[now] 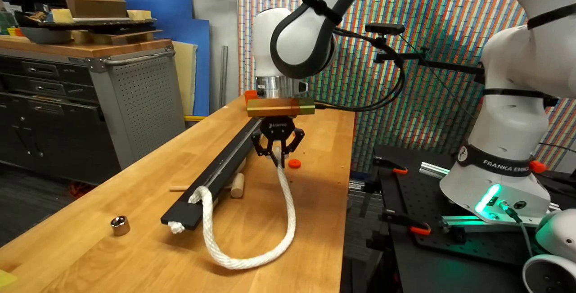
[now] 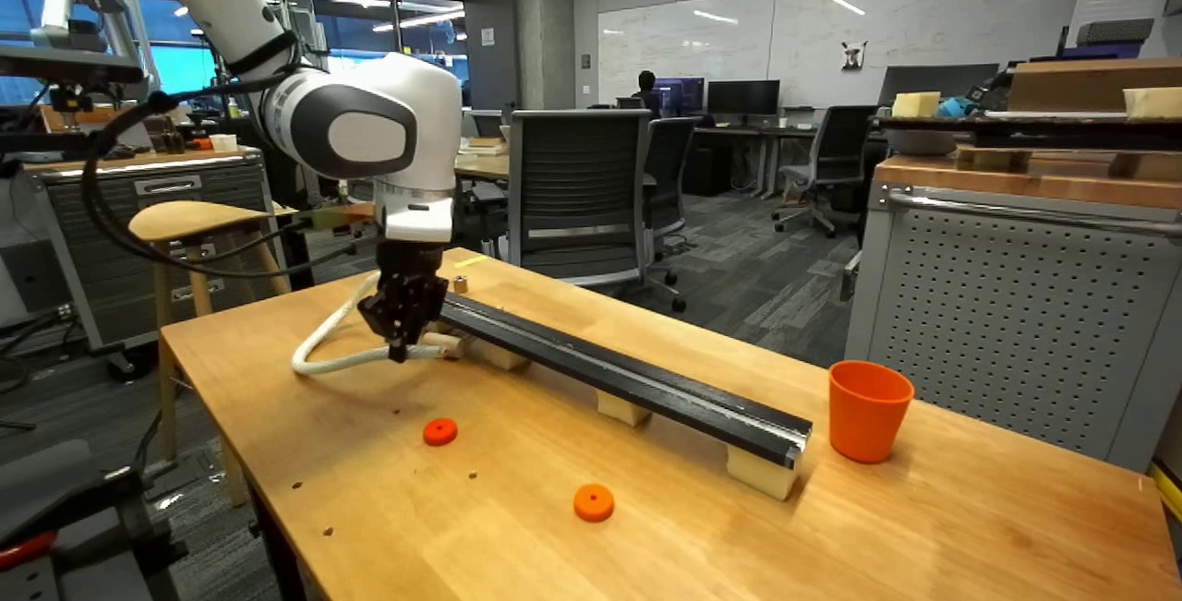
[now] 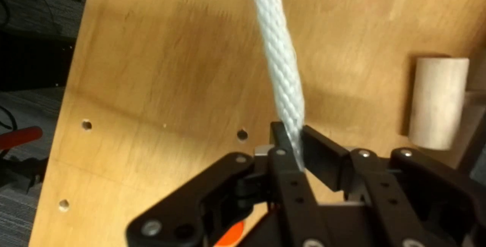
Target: Put the white rope on the board
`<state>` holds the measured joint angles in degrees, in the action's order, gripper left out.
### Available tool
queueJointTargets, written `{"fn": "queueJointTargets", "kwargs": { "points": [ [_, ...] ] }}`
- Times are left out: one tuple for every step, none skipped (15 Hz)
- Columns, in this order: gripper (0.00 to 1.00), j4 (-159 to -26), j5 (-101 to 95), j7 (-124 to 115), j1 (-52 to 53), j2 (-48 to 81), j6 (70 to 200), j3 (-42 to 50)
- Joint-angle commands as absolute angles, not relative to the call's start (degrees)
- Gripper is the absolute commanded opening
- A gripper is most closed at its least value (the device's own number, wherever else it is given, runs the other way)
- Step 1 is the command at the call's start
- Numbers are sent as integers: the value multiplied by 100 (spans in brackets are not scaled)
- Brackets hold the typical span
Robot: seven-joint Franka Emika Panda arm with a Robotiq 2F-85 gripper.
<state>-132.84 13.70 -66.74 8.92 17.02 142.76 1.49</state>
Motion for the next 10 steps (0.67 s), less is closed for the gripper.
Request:
{"fn": "queueJointTargets", "kwargs": {
  "points": [
    [4, -13496, 1102, -6637, 680, 1023, 14203, 295],
    [4, -13489, 1012, -6664, 625, 917, 14187, 344],
    [4, -13466, 990, -6603, 534, 799, 14146, 367],
    [4, -13430, 895, -6623, 465, 713, 14110, 414],
    [4, -13395, 839, -6625, 391, 638, 14084, 446],
    [4, -13348, 712, -6665, 316, 572, 14046, 496],
    [4, -13305, 625, -6674, 241, 521, 14025, 527],
    [4, -13242, 514, -6687, 162, 491, 13981, 569],
    [4, -13181, 450, -6669, 80, 467, 13948, 600],
    [4, -13119, 419, -6643, 1, 454, 13911, 626]
  ]
}}
